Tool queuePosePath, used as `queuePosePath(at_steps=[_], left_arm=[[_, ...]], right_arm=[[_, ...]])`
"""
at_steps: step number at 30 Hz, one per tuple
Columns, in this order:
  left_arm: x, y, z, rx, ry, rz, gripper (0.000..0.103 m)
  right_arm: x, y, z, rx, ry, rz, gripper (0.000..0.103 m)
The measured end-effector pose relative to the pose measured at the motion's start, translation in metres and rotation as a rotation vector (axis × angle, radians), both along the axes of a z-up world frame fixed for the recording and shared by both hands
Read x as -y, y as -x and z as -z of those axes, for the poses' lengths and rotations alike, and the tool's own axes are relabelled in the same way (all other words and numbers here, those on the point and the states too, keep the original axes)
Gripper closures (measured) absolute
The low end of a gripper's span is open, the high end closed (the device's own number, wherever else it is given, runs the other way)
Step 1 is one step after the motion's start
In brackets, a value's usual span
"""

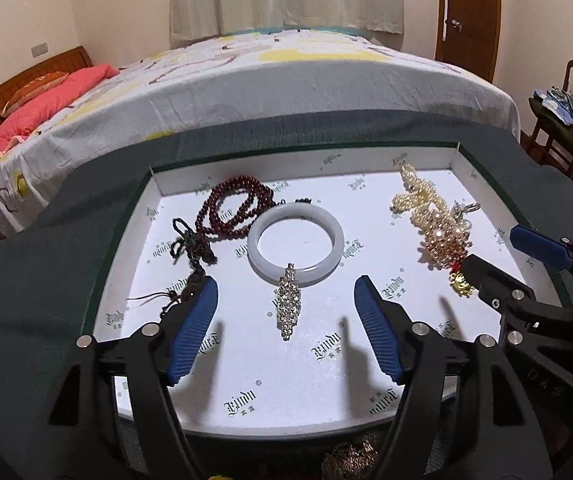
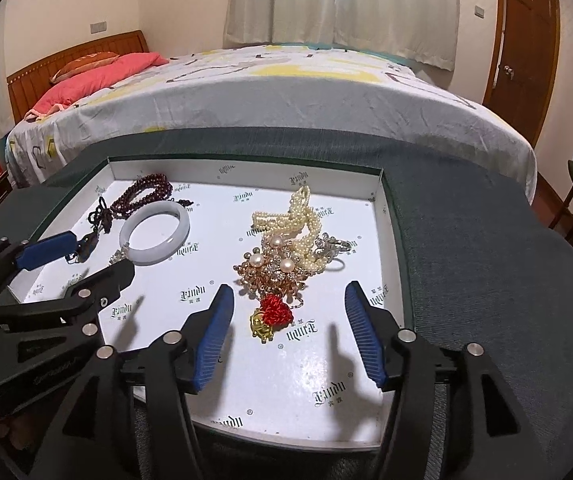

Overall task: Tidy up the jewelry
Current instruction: 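Move both open tools back over the remaining jewelry on the table, then close the right tool on the gold chain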

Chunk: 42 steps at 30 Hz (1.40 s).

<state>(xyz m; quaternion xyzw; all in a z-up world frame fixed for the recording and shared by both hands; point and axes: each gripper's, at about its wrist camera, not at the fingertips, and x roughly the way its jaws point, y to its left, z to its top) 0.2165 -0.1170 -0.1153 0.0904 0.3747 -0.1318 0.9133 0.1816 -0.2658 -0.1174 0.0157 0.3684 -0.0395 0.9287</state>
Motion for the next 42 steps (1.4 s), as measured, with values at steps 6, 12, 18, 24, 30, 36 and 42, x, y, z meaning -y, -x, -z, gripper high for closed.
queuePosePath(at_steps=[6, 12, 18, 24, 30, 36, 42], left_arm=[[-0.012, 0.012, -0.018, 0.028, 0.017, 0.002, 0.028], [-0.049, 0.028, -0.030, 0.038, 0.017, -0.033, 0.028], [-0.089, 0.045, -0.030, 0.019, -0.005, -0.080, 0.028], [-0.126, 0.059, -0.023, -0.013, -0.026, -0.124, 0.028], [-0.160, 0.068, -0.014, -0.036, -0.047, -0.167, 0.028], [-0.179, 0.073, -0.003, -0.060, -0.041, -0.190, 0.028], [-0.178, 0.074, 0.002, -0.076, -0.017, -0.182, 0.028]], right_arm=[[-0.003, 0.012, -0.012, 0.022, -0.001, 0.008, 0.042], [-0.016, 0.031, -0.024, 0.048, -0.019, -0.007, 0.041], [-0.042, 0.052, -0.027, 0.051, -0.036, -0.059, 0.041], [-0.076, 0.061, -0.012, -0.003, -0.047, -0.131, 0.042], [-0.099, 0.059, 0.007, -0.063, -0.036, -0.166, 0.042], [-0.112, 0.050, 0.021, -0.115, -0.018, -0.174, 0.041], [-0.114, 0.049, 0.025, -0.136, -0.024, -0.176, 0.042]])
